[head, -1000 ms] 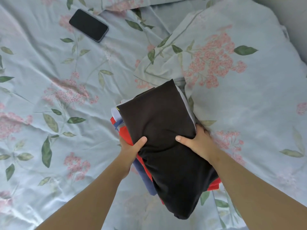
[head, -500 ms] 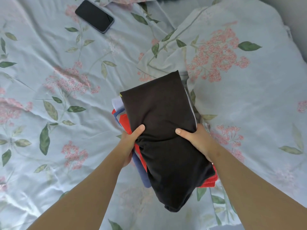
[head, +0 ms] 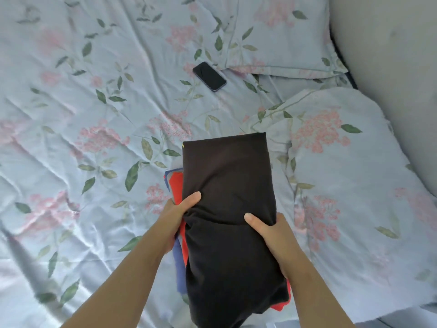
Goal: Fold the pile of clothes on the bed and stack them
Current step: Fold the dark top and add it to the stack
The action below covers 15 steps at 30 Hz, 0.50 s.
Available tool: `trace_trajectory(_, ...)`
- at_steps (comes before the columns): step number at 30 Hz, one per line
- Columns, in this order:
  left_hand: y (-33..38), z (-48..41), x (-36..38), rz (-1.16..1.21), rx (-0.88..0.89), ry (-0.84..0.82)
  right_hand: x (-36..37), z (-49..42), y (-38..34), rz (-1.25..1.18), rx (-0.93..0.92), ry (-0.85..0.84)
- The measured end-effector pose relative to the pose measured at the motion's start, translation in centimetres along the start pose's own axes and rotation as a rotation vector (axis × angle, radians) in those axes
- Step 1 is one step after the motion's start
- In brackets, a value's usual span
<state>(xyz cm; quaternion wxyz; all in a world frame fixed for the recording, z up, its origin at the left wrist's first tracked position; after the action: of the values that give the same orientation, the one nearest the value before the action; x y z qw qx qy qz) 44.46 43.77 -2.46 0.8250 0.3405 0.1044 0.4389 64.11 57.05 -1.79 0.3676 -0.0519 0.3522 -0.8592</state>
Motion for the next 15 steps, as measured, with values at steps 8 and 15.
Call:
trace_trajectory(8, 4.7, 13.7, -11.3, 0.127, 0.214, 0.111, 10.1, 10.9, -5.5, 0.094, -0.209, -0.173)
trace_trajectory(15, -0.1, 24.5, -22.5, 0.409, 0.312, 0.302, 21.3, 18.3, -6.0, 0.330, -0.321, -0.452)
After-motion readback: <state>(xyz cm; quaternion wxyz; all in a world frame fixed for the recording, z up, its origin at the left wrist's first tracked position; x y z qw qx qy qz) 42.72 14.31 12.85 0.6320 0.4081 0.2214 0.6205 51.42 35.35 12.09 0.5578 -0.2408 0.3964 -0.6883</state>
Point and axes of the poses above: each hand's wrist, its own z-axis away from the middle knuckle, its own x-axis out of the palm, y = z × x, the point moved 7 cm from there along -z, towards the middle knuckle, and after that the axes turned 2 degrees about z, right-handed, at the moved point
